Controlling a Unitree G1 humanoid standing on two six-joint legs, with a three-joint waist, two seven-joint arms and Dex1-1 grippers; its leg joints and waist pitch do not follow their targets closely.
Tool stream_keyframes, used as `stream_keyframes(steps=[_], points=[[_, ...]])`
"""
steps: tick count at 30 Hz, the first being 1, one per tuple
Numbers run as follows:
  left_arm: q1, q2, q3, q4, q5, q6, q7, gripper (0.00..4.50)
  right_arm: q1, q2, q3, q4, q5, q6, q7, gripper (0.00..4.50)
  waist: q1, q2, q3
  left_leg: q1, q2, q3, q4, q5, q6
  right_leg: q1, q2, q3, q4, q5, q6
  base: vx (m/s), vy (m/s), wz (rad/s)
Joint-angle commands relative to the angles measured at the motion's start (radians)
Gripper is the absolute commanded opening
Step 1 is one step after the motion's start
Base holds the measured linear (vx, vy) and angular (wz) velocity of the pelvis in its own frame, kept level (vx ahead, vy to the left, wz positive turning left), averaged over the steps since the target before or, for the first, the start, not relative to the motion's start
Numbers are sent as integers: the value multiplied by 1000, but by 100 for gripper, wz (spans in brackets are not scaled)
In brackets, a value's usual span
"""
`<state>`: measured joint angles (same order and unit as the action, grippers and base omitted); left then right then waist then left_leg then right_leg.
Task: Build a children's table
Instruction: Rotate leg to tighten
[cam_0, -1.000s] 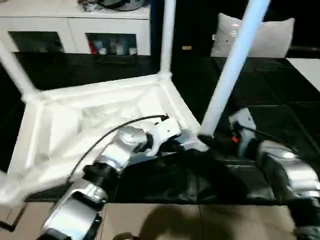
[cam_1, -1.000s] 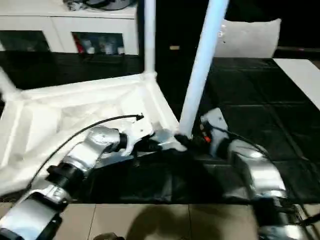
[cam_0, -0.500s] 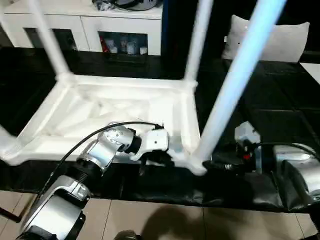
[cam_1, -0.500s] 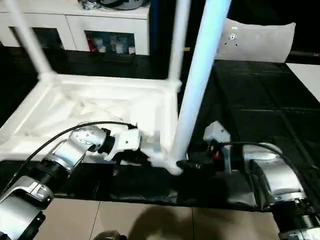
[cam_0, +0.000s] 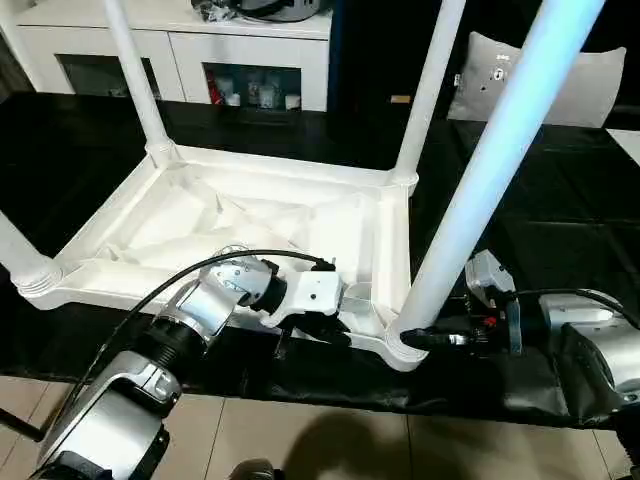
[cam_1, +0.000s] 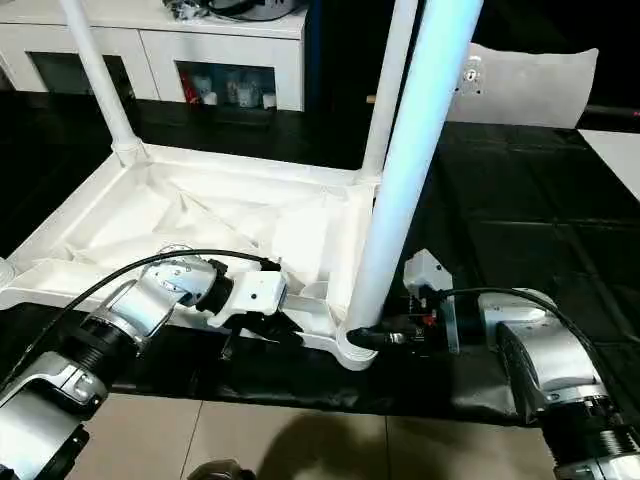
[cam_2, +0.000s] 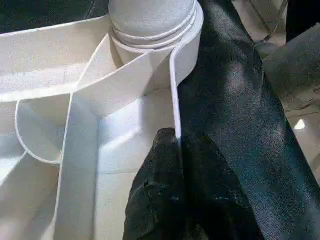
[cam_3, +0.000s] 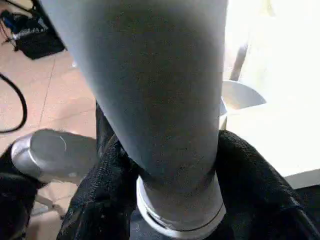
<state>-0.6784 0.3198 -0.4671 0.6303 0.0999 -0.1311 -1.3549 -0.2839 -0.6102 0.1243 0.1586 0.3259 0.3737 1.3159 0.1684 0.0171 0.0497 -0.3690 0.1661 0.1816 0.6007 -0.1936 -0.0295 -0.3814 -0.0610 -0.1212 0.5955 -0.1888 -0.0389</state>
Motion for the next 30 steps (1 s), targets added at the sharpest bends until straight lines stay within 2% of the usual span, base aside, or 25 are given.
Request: stream_keyframes(steps=[1,3,6,7,8,9,10,11,12,13,15,17,20,25,27,30], points=[[-5,-22,0,-32,-9,65,-1,0,14,29,-10,-60,70,76,-24,199,-5,-12,-66,15,91,-33,-66,-116,84,47,-124,74,-78,-261,-136,0,0,0],[-7,-47,24,-30,-12,133,58,0,12,72,-14,-73,51,110,-122,198,-10,-14,-64,14,91,-34,-69,-121,72,44,-125,74,-79,-272,-139,0,0,0],[-16,-88,54,-10,-7,204,157,0,-21,164,-38,-47,2,136,-311,198,-21,-14,-58,18,82,-35,-71,-167,43,42,-127,70,-94,-374,-117,0,0,0],[-23,-118,73,6,-6,255,224,0,-51,220,-61,-16,-24,167,-428,198,-35,-14,-56,19,75,-37,-72,-185,25,43,-125,65,-106,-450,-90,0,0,0],[-28,-141,87,16,-4,291,273,0,-74,261,-80,9,-46,189,-518,198,-42,-15,-56,19,75,-37,-72,-192,20,42,-124,65,-106,-462,-85,0,0,0],[-28,-141,87,16,-4,291,273,0,-74,261,-80,9,-46,189,-518,198,-49,-13,-54,19,76,-40,-74,-202,12,40,-124,63,-108,-477,-84,0,0,0],[-36,-187,113,25,-9,359,365,0,-109,321,-107,40,-75,225,-649,198,-65,-12,-59,20,79,-44,-75,-209,-1,44,-125,63,-106,-464,-81,0,0,0],[-37,-190,114,26,-9,362,371,0,-111,325,-109,43,-77,226,-658,198,-71,-11,-58,18,79,-45,-76,-208,1,42,-125,64,-106,-447,-89,0,0,0],[-45,-233,136,35,-8,401,459,0,-146,382,-143,81,-102,231,-795,198,-74,-12,-59,17,80,-46,-76,-206,2,42,-124,65,-106,-428,-92,0,0,0],[-48,-252,146,37,-6,414,494,0,-160,406,-158,97,-105,226,-845,198,-84,-13,-62,14,78,-44,-74,-189,3,44,-124,68,-98,-375,-114,0,0,0],[-52,-268,155,42,-5,423,526,0,-172,424,-168,113,-104,215,-876,198,-86,-15,-67,9,73,-38,-68,-140,26,49,-125,72,-92,-294,-133,0,0,0],[-59,-294,169,52,-1,424,570,0,-179,433,-154,129,-110,134,-856,253,-80,-18,-70,5,68,-31,-62,-79,62,51,-121,75,-83,-198,-150,0,0,0],[-61,-292,169,50,8,397,564,0,-162,430,-155,98,-89,100,-785,273,-68,-17,-71,5,70,-30,-61,-53,94,54,-119,74,-78,-163,-147,0,0,0],[-53,-245,150,39,21,346,512,0,-129,370,-153,66,-79,79,-682,328,-62,-14,-70,9,76,-31,-64,-77,104,54,-120,73,-78,-165,-146,0,0,0],[-48,-213,136,44,27,305,475,0,-108,312,-145,66,-71,48,-613,345,-59,-11,-67,10,77,-32,-65,-92,96,53,-120,72,-83,-197,-141,0,0,0],[-44,-158,112,49,39,251,400,0,-77,212,-139,64,-70,23,-487,373,-49,-13,-66,11,78,-31,-66,-114,93,53,-119,73,-87,-237,-115,0,0,0]])
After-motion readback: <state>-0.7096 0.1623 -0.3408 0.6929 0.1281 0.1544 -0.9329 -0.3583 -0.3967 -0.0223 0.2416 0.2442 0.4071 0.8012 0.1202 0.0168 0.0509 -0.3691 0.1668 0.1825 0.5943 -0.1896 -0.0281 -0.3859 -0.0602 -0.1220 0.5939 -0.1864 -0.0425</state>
